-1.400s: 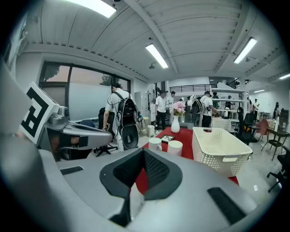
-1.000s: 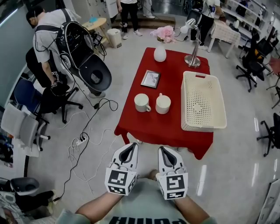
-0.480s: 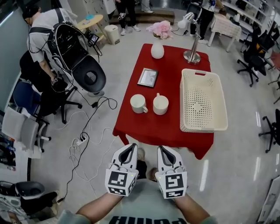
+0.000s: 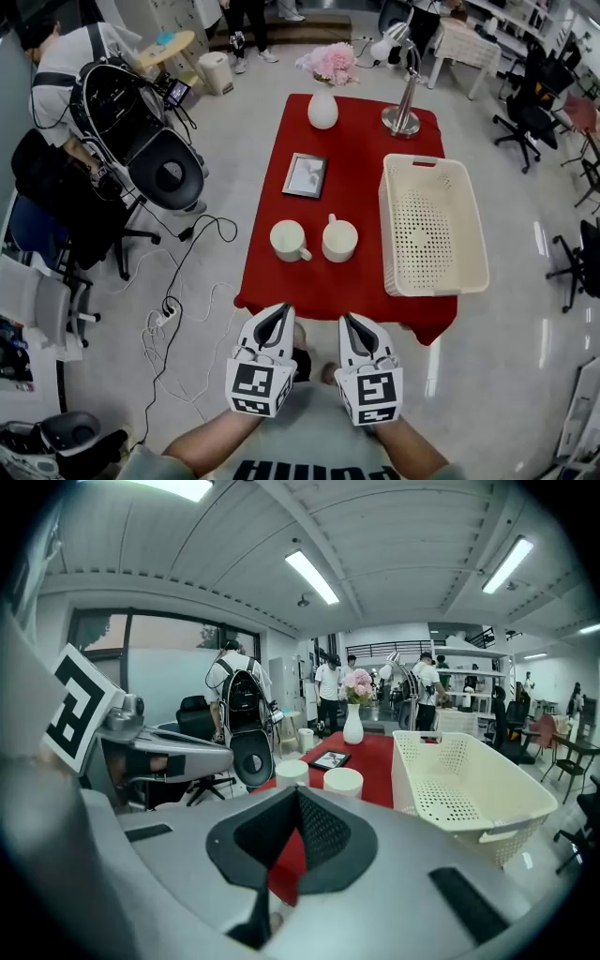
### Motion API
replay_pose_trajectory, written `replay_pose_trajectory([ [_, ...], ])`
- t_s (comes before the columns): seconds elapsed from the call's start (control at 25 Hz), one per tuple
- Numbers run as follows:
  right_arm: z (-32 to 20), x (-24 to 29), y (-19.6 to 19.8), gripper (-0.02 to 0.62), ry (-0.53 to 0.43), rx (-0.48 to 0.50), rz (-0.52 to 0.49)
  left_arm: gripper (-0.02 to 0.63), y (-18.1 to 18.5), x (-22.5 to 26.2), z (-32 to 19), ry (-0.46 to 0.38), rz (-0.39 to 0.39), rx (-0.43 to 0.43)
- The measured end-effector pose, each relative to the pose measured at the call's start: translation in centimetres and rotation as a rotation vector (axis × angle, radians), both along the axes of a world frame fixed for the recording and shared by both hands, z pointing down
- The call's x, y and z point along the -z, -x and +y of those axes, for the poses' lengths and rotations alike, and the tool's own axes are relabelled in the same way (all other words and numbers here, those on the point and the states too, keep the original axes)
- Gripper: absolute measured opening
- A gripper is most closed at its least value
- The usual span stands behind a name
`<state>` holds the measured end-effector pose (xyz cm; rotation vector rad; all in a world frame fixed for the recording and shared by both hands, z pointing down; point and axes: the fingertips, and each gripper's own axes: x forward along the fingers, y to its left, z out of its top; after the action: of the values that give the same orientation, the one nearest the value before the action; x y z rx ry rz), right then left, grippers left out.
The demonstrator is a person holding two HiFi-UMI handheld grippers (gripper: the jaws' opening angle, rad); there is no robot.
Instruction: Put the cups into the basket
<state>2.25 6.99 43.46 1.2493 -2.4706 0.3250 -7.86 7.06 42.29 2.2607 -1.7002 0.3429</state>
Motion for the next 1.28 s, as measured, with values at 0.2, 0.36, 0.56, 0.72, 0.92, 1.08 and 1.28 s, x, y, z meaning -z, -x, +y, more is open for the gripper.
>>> replay_pose_trajectory([
  [0.2,-2.6,0.0,1.4,0.011,0.006,-0.024,0.016,0.006,1.5,-0.1,-3.0,0.002,-0.002,-0.026],
  [0.36,-4.4,-0.1,2.1,0.011,0.008,-0.049,0.045,0.006,2.4,-0.2,-5.2,-0.003,0.006,-0.058],
  [0.56,-5.9,-0.9,3.4,0.011,0.014,-0.082,0.068,0.006,3.6,-1.1,-7.0,-0.002,0.005,-0.101],
  [0.72,-7.4,-0.8,4.4,0.011,0.017,-0.121,0.076,0.006,4.6,-1.2,-8.7,-0.005,0.010,-0.146],
  [0.92,-9.7,-0.3,4.4,0.011,0.025,-0.170,0.088,0.006,4.7,-0.9,-11.1,-0.006,0.016,-0.189],
  [1.08,-10.3,-0.7,4.5,0.011,0.038,-0.197,0.107,0.006,5.1,-1.1,-12.0,-0.003,0.025,-0.207],
  [1.28,-11.1,-0.4,4.2,0.012,0.035,-0.210,0.120,0.006,4.7,-1.1,-12.8,0.002,0.020,-0.220],
])
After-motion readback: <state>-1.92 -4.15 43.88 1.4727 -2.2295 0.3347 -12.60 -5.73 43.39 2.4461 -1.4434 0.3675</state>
